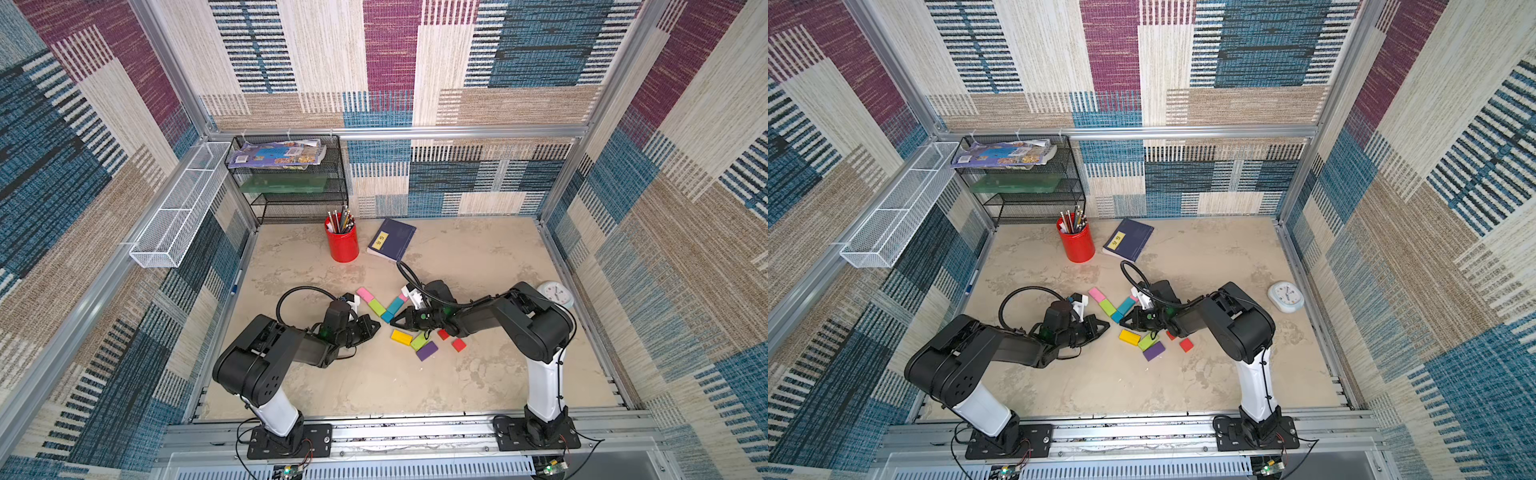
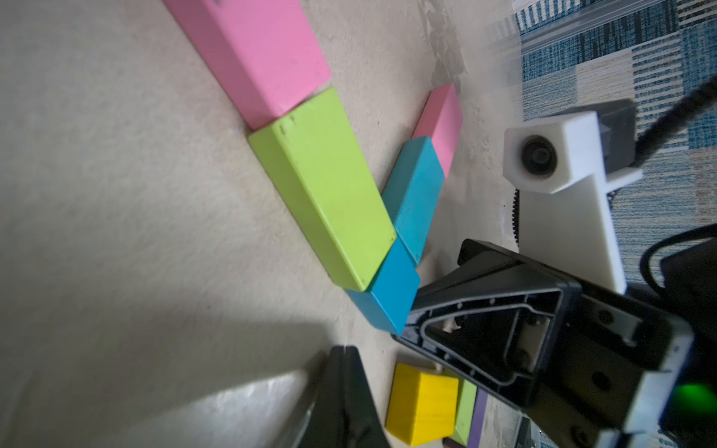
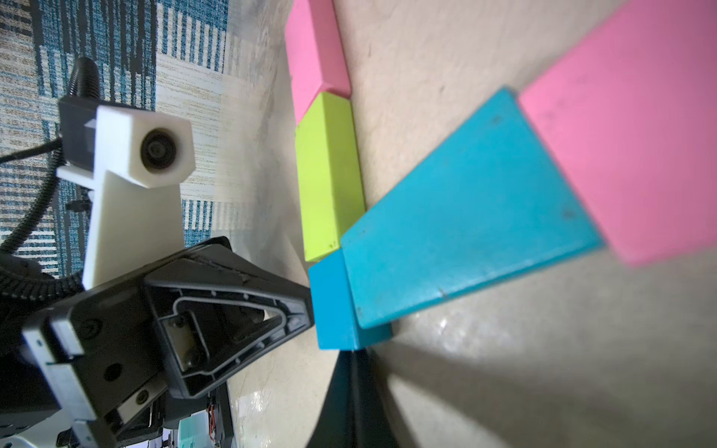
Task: Assemble the letter v with building blocks
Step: Adjust the building block at the center of the board.
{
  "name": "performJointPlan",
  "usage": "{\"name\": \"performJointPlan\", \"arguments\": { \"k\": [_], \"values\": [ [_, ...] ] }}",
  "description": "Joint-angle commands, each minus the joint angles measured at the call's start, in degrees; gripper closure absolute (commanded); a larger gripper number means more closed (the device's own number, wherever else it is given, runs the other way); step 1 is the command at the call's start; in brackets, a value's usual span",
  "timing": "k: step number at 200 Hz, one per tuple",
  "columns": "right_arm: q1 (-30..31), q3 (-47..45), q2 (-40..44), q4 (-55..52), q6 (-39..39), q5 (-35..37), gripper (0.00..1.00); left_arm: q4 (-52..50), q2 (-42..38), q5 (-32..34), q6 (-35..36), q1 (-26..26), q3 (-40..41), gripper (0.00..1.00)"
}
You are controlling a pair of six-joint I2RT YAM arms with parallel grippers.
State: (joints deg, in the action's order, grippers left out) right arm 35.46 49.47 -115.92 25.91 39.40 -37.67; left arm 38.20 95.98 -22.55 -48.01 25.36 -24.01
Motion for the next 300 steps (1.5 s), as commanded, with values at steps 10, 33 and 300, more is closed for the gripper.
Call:
{"name": "performJointPlan", "arguments": {
  "k": [10, 33, 300],
  "values": [
    [0.32, -0.41, -1.59, -8.64, -0.59, 6.48, 1.0, -9.91, 0.76, 2.77, 0.49, -0.01, 0.37, 1.0],
    [0.31, -0.17, -1.76, -8.7, -0.61, 6.38, 1.0, -9.94, 0.8, 2.68, 0.51, -0.01, 0.28, 1.0],
    [-15.77, 11.06, 4.7, -26.92, -13.37, 8.32, 1.0, -10.38, 0.85, 1.98, 0.76, 0.04, -0.06, 1.0]
  ]
}}
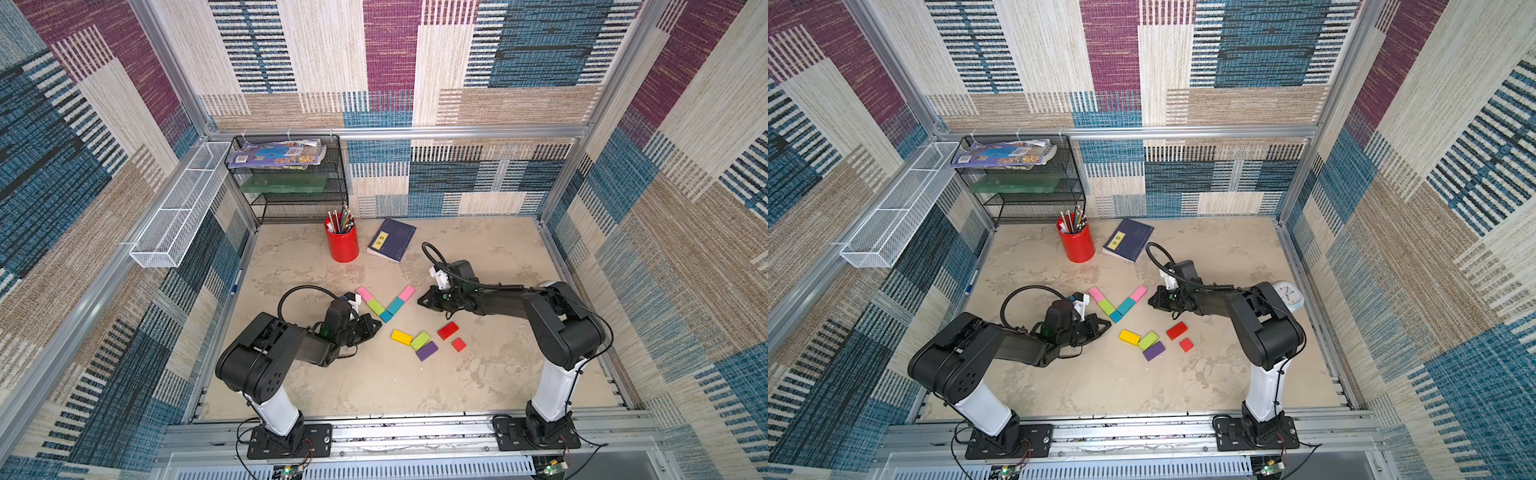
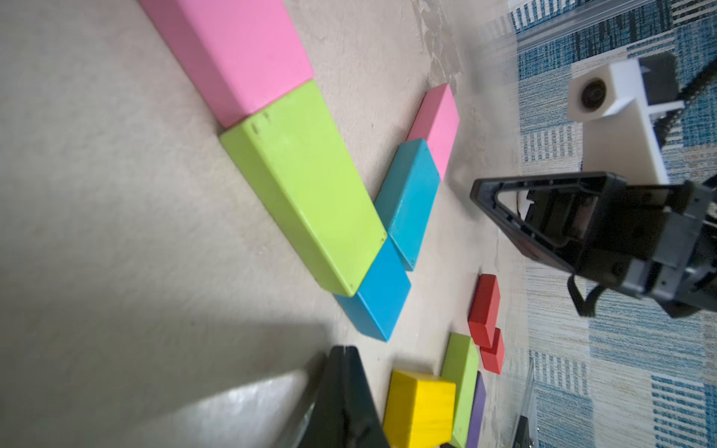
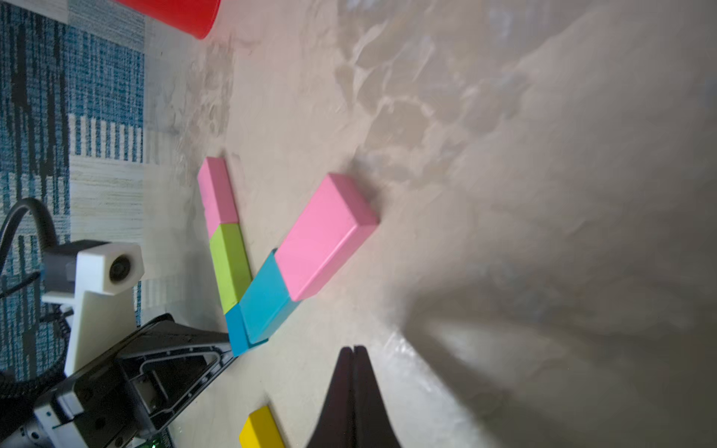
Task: Assemble the letter v with building blocks
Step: Adjust the building block at the center of the board.
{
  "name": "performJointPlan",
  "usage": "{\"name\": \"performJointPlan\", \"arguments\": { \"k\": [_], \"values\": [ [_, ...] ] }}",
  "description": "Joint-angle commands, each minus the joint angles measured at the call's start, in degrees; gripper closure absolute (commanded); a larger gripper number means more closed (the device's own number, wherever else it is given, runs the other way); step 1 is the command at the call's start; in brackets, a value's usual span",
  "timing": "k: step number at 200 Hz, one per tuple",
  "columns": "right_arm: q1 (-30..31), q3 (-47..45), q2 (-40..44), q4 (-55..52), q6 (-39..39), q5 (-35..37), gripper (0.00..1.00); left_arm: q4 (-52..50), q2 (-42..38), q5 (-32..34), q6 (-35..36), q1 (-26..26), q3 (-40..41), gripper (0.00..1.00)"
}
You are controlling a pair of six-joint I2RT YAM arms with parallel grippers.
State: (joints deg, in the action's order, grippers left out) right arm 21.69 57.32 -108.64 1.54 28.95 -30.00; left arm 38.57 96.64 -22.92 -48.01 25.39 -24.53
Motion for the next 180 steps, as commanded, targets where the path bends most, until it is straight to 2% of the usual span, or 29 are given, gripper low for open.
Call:
{"name": "performJointPlan", "arguments": {
  "k": [1, 40, 72, 180],
  "values": [
    [-2.09, 3.45, -2.69, -2.57, -2.97, 0.69, 1.0, -10.77, 0.16, 2.35, 0.79, -0.03, 0.46, 1.0],
    [-4.51, 11.43, -9.41, -3.04, -3.8, -0.35, 1.0, -11.9, -0.69, 2.44, 0.99, 0.01, 0.39, 1.0],
    [-4.84, 15.28, -13.87, -2.78, -4.34, -3.83, 1.0, -12.72, -1.07, 2.68, 1.2, 0.01, -0.05, 1.0],
    [-3.06, 15.03, -16.52, 0.49, -3.28, -8.8, 1.0, -11.6, 1.16, 2.6, 0.53, 0.01, -0.52, 1.0]
  ]
}}
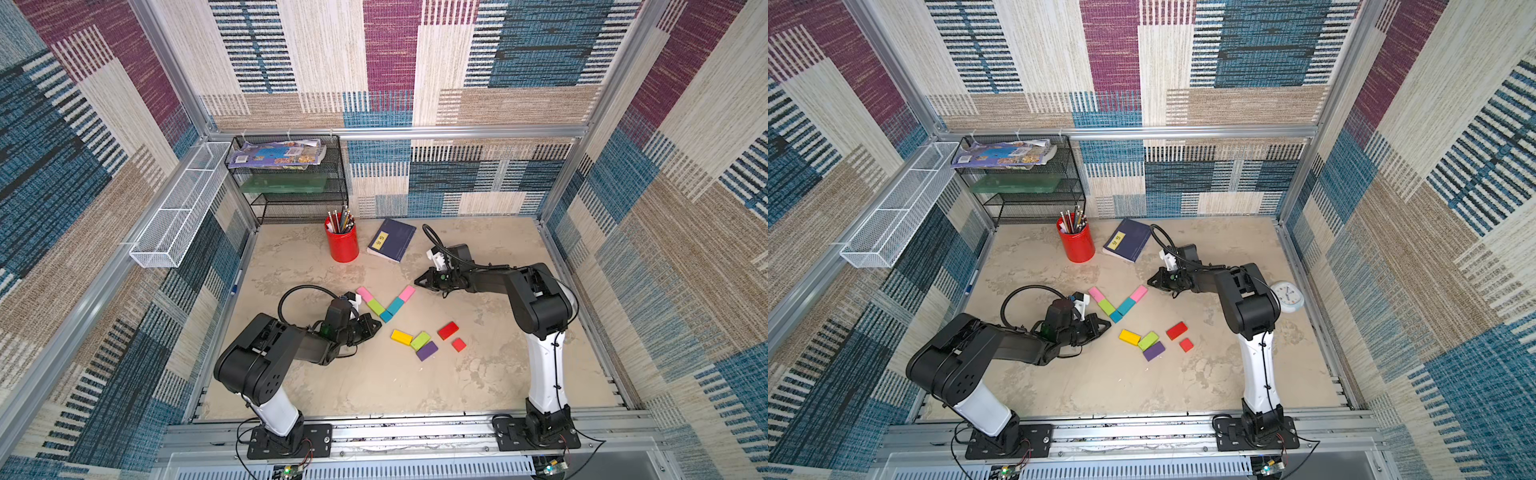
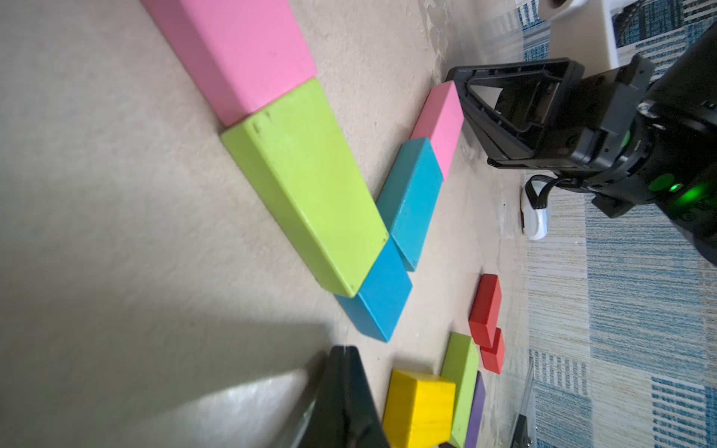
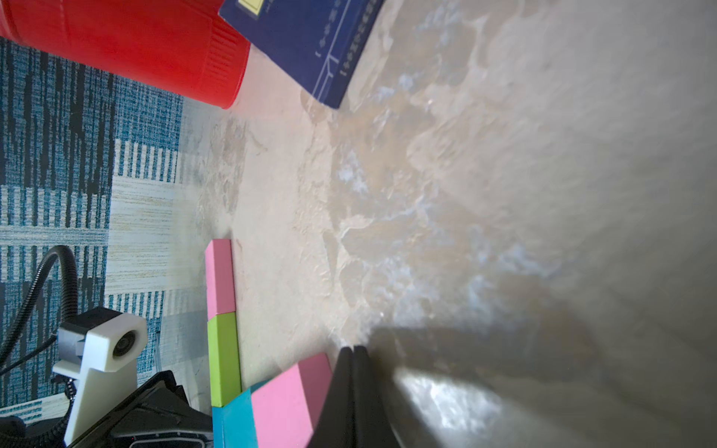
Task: Assemble the letter v with building blocks
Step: Adjust the building block at the center of the board.
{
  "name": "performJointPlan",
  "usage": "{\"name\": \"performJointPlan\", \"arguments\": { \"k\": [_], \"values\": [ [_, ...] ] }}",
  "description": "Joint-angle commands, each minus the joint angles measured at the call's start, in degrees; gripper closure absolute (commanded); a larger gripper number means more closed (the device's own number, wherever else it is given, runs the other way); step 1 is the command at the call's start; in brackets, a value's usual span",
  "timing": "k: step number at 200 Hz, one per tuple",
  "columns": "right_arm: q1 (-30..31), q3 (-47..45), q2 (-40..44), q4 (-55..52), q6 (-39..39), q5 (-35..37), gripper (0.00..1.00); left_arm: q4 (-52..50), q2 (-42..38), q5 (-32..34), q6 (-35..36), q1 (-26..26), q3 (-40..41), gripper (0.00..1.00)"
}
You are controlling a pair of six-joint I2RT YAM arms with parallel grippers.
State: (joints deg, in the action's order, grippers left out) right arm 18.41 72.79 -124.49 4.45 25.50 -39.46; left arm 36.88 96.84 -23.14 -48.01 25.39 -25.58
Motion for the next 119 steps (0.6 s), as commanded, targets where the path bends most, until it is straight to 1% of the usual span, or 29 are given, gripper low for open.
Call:
{"name": "performJointPlan", "arguments": {
  "k": [1, 119],
  "values": [
    [0.22, -0.45, -0.67, -2.42, 0.17, 0.64, 1.0, -9.91, 0.97, 2.83, 0.5, 0.01, 0.53, 1.0],
    [0.71, -1.58, -0.9, -1.56, 0.79, 0.27, 1.0, -9.68, 1.16, 2.92, 0.45, 0.0, 0.79, 1.0]
  ]
}}
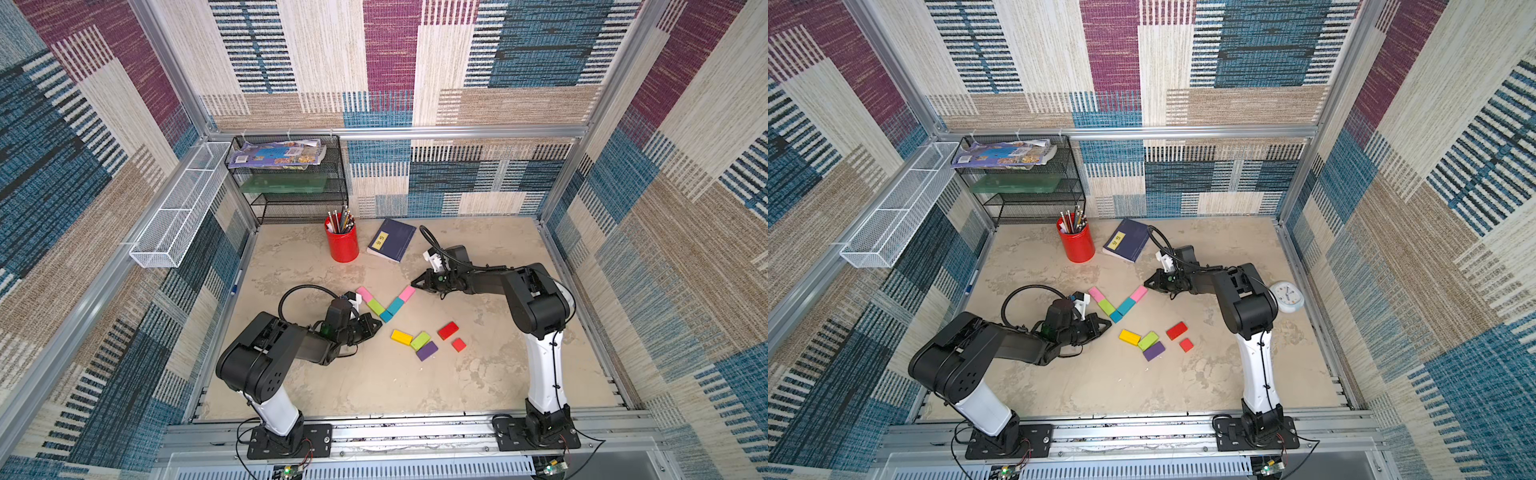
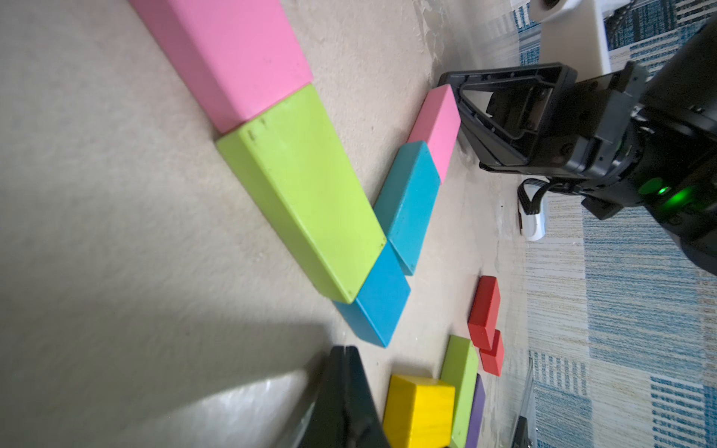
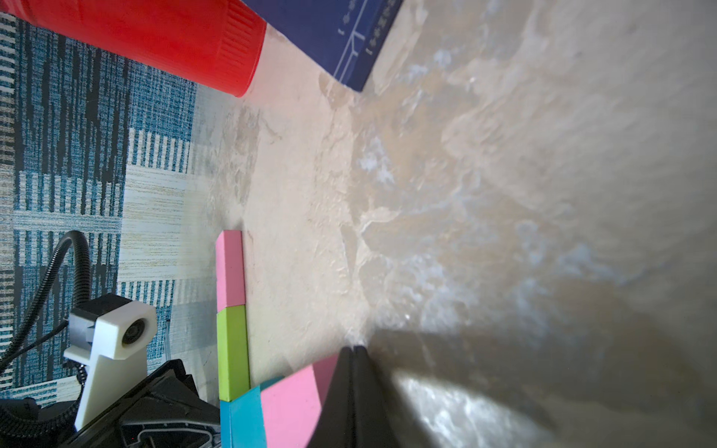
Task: Assemble the letter v with building blocks
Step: Adjust the building block at the center of the board.
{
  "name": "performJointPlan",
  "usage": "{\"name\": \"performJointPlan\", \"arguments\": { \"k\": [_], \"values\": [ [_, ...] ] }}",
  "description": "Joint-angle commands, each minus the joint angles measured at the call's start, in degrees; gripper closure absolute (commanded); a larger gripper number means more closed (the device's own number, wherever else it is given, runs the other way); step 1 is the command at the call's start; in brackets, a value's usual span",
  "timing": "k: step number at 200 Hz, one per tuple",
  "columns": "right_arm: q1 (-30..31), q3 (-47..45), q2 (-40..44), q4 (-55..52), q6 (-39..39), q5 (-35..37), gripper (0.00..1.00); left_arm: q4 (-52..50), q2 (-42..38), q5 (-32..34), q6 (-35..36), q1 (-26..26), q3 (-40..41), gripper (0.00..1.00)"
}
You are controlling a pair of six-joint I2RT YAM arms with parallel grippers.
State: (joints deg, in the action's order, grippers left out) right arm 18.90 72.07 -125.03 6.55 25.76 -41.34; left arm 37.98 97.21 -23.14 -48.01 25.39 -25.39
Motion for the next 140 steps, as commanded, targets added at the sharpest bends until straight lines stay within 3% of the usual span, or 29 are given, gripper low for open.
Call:
{"name": "performJointPlan", "arguments": {
  "k": [1, 140],
  "values": [
    [0.16, -0.87, -0.37, -3.65, 0.57, 2.19, 1.0, -10.8, 0.79, 2.92, 0.41, -0.04, 0.6, 1.0],
    [0.27, -3.07, 0.47, -2.69, 1.14, 2.36, 1.0, -10.47, 0.75, 2.74, 0.44, 0.0, 0.87, 1.0]
  ]
}}
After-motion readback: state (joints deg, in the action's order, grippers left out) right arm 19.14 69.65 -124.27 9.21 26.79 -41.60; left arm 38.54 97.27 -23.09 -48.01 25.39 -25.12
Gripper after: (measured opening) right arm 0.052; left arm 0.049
